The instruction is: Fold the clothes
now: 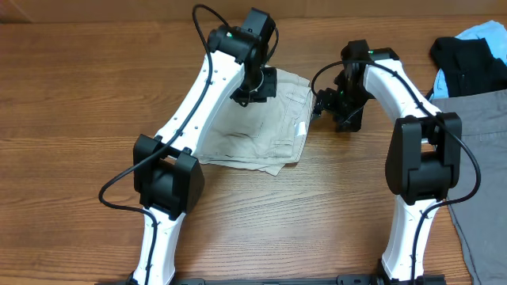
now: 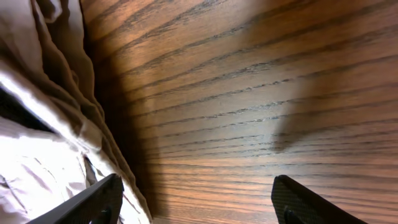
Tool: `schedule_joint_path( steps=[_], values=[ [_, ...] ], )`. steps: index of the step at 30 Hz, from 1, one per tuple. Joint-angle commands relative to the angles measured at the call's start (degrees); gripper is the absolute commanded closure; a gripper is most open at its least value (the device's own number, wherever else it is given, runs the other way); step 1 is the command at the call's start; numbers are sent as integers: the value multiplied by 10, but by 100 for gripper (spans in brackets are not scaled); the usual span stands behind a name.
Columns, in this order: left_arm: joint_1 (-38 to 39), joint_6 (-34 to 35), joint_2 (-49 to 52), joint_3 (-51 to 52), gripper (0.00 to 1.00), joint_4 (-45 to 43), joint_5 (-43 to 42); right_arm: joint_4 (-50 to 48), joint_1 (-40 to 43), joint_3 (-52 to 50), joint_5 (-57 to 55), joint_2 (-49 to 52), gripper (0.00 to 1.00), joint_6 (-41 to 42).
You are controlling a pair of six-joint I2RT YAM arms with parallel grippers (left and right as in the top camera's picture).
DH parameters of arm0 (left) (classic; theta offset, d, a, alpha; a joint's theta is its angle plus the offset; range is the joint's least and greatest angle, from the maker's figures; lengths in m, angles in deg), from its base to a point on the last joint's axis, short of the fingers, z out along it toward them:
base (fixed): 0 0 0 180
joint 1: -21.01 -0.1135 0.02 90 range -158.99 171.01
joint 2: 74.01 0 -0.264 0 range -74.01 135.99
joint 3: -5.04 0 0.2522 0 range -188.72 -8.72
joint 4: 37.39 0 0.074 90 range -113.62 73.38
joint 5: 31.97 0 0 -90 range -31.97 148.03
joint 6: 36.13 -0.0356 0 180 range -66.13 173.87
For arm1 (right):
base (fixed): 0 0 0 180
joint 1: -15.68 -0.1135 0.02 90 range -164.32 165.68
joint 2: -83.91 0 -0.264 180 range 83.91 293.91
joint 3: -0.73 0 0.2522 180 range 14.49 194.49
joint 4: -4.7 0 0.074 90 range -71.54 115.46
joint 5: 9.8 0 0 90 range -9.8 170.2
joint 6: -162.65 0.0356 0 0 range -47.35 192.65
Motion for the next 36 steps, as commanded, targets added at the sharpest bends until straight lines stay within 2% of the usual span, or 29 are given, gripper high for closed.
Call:
schedule_joint_path(
  steps=[1,6,8,9,10,12,14,15,16,21,28,36],
  values=[
    [-2,-38,2,-3,86,-3,-33,3,7,14,-2,0,16,-8],
    [-40,-41,2,-39,76,35,-6,35,19,42,-1,-18,17,-8],
    [-66,-41,2,-38,74,43,-5,52,20,64,13,-31,23,-8],
    [-76,-41,2,-34,77,44,-8,58,20,75,27,-37,32,-10],
    [-94,-41,3,-25,80,39,-19,64,19,92,67,-45,46,-32],
    [-112,-41,3,-12,83,27,-23,59,12,99,129,-48,66,-51],
    [-122,-42,3,2,94,6,-27,51,3,98,156,-46,82,-61],
    [-125,-45,3,10,96,-6,-32,45,-4,95,155,-45,91,-62],
    [-128,-49,3,21,96,-23,-42,38,-11,90,156,-45,95,-62],
    [-128,-53,3,71,96,-92,-50,17,-52,60,155,-45,96,-54],
    [-127,-54,3,115,96,-175,-52,-46,-106,-22,130,-45,96,7],
    [-127,-50,3,178,96,-242,-50,-134,-116,-129,131,-45,96,53]
  ],
)
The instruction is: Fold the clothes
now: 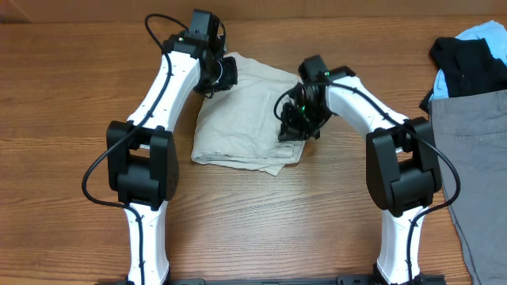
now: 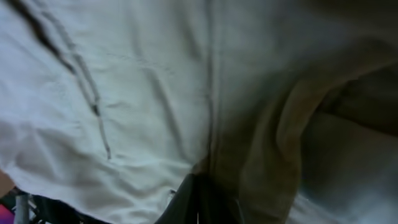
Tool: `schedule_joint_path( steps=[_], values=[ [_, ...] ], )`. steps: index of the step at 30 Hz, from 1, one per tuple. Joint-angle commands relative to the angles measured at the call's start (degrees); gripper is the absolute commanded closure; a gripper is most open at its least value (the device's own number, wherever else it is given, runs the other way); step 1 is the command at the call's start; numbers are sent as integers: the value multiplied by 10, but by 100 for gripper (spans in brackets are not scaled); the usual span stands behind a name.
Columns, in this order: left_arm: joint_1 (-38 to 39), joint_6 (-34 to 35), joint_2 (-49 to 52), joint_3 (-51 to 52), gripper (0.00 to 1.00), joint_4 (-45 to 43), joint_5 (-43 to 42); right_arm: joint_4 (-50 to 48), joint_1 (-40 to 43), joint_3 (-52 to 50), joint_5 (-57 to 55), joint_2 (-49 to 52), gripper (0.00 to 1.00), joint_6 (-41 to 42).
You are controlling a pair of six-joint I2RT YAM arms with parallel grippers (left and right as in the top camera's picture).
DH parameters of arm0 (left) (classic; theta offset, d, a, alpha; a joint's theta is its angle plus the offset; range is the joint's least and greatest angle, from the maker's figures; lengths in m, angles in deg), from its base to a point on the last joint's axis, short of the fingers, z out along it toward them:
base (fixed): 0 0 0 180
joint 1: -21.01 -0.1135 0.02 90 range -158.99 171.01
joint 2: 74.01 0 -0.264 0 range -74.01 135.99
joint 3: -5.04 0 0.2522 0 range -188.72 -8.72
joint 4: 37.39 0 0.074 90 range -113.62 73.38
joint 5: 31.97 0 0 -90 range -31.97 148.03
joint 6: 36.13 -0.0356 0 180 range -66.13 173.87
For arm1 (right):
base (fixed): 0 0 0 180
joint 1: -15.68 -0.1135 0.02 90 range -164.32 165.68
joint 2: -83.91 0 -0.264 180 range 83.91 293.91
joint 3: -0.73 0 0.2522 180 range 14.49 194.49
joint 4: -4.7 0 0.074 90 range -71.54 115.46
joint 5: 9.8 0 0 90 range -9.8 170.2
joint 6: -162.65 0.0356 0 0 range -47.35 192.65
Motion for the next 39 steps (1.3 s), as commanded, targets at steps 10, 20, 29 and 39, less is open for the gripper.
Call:
schedule_joint_path(
  steps=[10,20,29,39],
  values=[
    [-8,-9,67,66,96,-119,2,-37,1,-134,-65,-16,96,62],
    [-69,7,102,53,96,-117,84,-5,1,-140,-172,-17,96,94],
    [-132,4,7,-74,96,24,70,53,2,-40,-244,-63,96,93],
    [-93,-60,-94,-114,96,258,-92,37,53,98,-210,-76,40,29]
  ],
)
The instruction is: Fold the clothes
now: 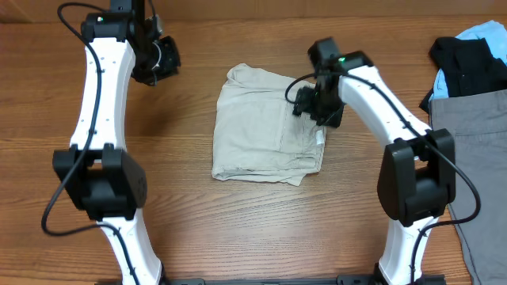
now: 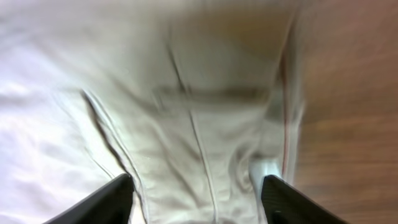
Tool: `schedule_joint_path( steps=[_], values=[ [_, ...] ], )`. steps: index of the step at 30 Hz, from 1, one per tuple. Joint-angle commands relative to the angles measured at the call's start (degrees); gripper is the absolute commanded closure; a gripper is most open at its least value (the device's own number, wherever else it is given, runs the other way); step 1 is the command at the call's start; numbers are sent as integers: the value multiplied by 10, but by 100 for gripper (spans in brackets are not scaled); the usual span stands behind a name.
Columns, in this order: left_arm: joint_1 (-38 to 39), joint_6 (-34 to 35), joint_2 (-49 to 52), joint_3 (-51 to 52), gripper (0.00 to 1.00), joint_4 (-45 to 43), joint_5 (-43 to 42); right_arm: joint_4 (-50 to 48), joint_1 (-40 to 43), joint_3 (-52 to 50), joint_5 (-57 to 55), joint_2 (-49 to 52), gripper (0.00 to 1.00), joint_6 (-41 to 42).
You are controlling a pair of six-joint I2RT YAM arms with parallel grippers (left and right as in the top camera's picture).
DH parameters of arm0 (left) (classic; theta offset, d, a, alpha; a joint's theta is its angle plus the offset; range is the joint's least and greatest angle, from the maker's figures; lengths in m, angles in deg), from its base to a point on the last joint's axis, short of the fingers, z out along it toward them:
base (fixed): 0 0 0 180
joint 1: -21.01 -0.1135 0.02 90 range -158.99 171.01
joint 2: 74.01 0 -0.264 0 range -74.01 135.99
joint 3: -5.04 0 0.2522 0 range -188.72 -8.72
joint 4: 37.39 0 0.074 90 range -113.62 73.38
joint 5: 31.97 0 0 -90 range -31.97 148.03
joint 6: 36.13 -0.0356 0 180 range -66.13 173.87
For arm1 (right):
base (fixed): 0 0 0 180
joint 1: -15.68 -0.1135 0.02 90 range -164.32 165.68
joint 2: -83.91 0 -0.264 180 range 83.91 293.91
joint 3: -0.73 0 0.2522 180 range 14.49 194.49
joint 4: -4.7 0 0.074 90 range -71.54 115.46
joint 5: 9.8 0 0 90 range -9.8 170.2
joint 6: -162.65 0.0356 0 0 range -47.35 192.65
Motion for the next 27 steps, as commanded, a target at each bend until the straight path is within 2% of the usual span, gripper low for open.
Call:
schedule_joint_path(
  steps=[1,5,10,19,24,27],
  values=[
    [42,-45,-11,-5,96,61,-71,-37,39,23,38,-21,46,-42],
    [93,-53,-9,43,96,80,-70,-77,71,23,90,-12,71,-50],
    [140,-40,-9,127,96,37,-74,-115,83,23,158,-4,84,-65],
    [187,-4,-9,296,96,-115,-93,-132,73,23,201,39,82,-69],
    [185,1,-9,361,96,-153,-93,-142,73,23,212,82,84,-70],
    [180,1,-9,389,96,-162,-82,-147,73,23,180,107,86,-69]
  ],
)
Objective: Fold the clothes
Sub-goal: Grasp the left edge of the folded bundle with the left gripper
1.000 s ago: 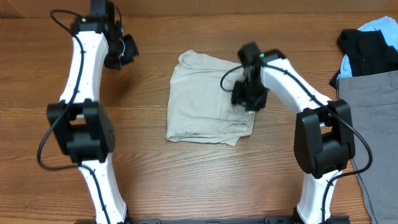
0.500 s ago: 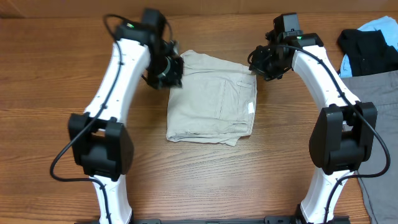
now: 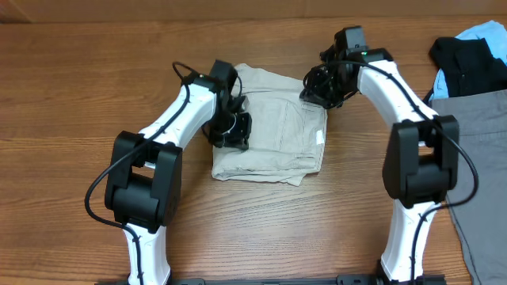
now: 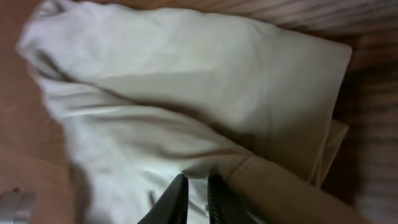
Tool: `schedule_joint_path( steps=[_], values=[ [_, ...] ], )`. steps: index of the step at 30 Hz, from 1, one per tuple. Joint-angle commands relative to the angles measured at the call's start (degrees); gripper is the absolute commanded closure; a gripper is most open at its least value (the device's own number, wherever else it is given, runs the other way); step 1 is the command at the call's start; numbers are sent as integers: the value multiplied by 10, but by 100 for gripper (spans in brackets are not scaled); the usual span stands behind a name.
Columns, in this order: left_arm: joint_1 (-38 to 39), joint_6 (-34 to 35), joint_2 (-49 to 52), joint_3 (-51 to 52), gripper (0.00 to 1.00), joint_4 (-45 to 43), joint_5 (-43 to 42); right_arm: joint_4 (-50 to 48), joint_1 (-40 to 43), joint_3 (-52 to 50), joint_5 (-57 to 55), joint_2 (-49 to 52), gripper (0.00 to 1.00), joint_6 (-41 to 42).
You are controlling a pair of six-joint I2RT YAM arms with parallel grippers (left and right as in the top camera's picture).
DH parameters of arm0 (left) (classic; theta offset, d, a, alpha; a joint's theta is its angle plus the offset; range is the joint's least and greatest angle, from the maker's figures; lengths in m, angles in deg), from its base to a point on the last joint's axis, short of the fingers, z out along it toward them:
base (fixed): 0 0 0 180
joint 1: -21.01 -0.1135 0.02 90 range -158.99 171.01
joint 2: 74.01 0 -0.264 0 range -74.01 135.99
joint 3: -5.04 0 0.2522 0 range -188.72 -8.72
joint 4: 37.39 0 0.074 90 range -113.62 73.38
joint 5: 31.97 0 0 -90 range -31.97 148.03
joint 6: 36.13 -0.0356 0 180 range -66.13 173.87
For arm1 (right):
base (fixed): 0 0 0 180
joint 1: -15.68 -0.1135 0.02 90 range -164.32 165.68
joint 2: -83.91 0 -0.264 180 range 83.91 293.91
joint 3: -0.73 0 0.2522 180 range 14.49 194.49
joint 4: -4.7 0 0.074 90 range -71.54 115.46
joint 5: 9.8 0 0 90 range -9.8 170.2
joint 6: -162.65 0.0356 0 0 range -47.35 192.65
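A folded khaki garment (image 3: 273, 134) lies in the middle of the wooden table (image 3: 71, 95). My left gripper (image 3: 230, 128) rests at the garment's left edge; its fingers are hidden under the wrist in the overhead view. At the garment's back right corner is my right gripper (image 3: 315, 89). In the right wrist view that gripper (image 4: 198, 190) has its two dark fingers (image 4: 176, 198) almost together, pinching a fold of the khaki garment (image 4: 186, 81).
A heap of other clothes lies at the right edge: a black piece (image 3: 467, 62), a light blue one (image 3: 485, 32) and a grey one (image 3: 478, 150). Both arm bases stand at the table's front edge.
My left gripper has come from the far back left of the table to the garment's left edge. My right gripper, then open over the right side, is now closed on a fold at the back right corner.
At first the garment lay skewed, my left gripper at its top and the right one open on bare wood beside it. Then both grippers were on the cloth. Then the garment lay squarer and further right, the left arm away. Now both are at it again.
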Motion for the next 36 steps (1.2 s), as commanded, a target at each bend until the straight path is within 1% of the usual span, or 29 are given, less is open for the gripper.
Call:
schedule_joint_path(
  steps=[1,2,5,9,11,12,14,15,16,17,18,20,21,22,23,24,25,27,28,29,30,31,32,34,36],
  values=[
    [-8,8,5,38,96,-3,14,-3,1,12,-36,33,85,-3],
    [-11,8,5,47,96,0,31,1,3,12,-72,40,85,-1],
    [-18,8,5,68,96,-2,52,6,11,12,-104,43,85,-1],
    [-27,8,5,81,96,-21,54,6,16,14,-107,43,87,-1],
    [-28,8,3,75,96,-32,54,8,16,24,-108,43,85,-2],
    [-28,3,0,66,96,-30,54,18,16,38,-108,43,81,-2],
    [-27,-5,-7,55,96,-23,54,44,17,72,-110,43,77,-2],
    [-26,-14,-21,44,96,-17,54,70,17,105,-116,43,68,-1],
    [-25,-16,-29,38,96,-14,54,88,17,129,-122,43,67,-1],
    [-24,-18,-48,28,96,-13,54,134,17,185,-143,43,66,0],
    [-23,-18,-63,23,96,-14,54,161,17,217,-160,43,63,1],
    [-23,-23,-112,13,96,-24,55,243,15,317,-210,43,33,1],
    [-22,-24,-129,12,95,-29,59,271,15,350,-223,43,20,1],
    [-23,-24,-143,11,79,-33,66,310,15,398,-227,43,2,1],
    [-26,-24,-160,10,53,-35,88,344,15,434,-226,43,0,1],
    [-31,-24,-170,10,47,-35,111,372,16,460,-226,43,0,1],
    [-46,-22,-175,10,48,-31,140,428,16,499,-227,43,0,1],
    [-70,-25,-169,10,34,-31,131,472,15,526,-231,42,0,1],
    [-79,-32,-166,10,28,-33,120,472,14,532,-230,40,0,-4],
    [-101,-56,-154,10,19,-39,80,472,10,531,-229,26,0,-3],
    [-111,-67,-147,10,15,-42,57,472,7,531,-231,18,0,0],
    [-123,-78,-136,10,12,-45,32,472,3,531,-231,4,0,1],
    [-133,-83,-126,10,11,-46,18,472,0,531,-231,-7,0,1],
    [-145,-95,-106,10,11,-49,7,472,-7,531,-231,-38,0,1],
    [-148,-123,-86,10,8,-58,-7,472,-16,531,-228,-81,0,1]
  ],
)
